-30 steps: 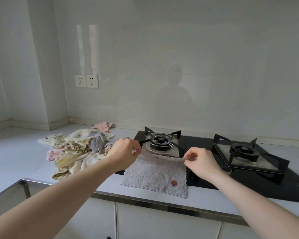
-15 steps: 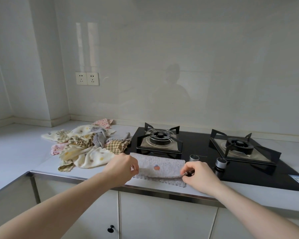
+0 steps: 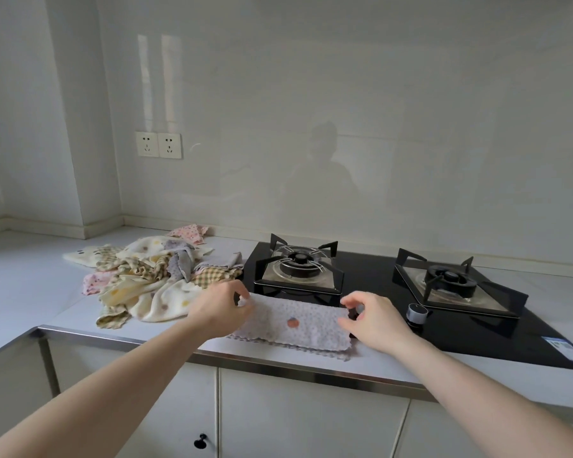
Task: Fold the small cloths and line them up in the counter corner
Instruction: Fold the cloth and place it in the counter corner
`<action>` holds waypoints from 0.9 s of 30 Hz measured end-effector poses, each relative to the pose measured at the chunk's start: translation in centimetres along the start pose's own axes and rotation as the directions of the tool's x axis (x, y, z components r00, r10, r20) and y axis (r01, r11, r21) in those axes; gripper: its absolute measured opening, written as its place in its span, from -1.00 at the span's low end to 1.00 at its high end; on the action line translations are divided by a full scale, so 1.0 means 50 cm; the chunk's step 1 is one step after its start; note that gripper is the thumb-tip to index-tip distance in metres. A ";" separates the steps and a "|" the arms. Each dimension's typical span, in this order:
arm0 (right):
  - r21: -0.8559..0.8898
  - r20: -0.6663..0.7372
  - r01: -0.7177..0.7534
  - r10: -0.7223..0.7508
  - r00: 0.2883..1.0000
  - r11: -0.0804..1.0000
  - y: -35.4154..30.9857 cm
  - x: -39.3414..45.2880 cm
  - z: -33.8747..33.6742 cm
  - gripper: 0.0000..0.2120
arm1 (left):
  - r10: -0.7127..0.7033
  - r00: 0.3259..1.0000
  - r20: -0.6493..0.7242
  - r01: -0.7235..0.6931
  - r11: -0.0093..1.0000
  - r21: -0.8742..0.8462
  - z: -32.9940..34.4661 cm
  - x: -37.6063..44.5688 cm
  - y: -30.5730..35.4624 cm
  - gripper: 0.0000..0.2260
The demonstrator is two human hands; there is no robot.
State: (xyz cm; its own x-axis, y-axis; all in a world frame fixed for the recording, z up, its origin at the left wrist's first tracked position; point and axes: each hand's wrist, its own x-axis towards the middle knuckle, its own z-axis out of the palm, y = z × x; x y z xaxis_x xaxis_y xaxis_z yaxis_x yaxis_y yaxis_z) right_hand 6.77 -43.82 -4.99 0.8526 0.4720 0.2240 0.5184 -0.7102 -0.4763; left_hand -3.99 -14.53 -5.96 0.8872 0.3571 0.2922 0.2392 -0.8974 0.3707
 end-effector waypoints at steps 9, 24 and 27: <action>-0.221 0.268 -0.101 0.160 0.950 0.970 -0.031 0.067 0.018 -0.30 | -0.069 0.997 -0.026 0.067 0.996 -0.055 0.091 0.004 -0.026 -0.48; 0.138 0.191 -0.323 0.295 0.936 0.937 -0.073 0.119 -0.048 -0.85 | -0.106 0.992 -0.063 0.081 0.946 -0.315 0.093 0.019 -0.046 -0.75; 0.240 0.164 -0.315 0.281 0.946 0.918 -0.105 0.132 -0.043 -0.86 | -0.125 0.990 -0.061 0.094 0.924 -0.370 0.088 0.018 -0.045 -0.81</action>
State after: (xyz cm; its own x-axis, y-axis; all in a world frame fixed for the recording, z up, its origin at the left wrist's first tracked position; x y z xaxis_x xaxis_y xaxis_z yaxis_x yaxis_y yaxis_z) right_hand 9.84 -38.11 0.82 0.9413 0.3319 -0.0613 0.1919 -0.6758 -0.7116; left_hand -2.01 -13.31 -10.41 0.8247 0.4817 0.2965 0.1586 -0.7001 0.6962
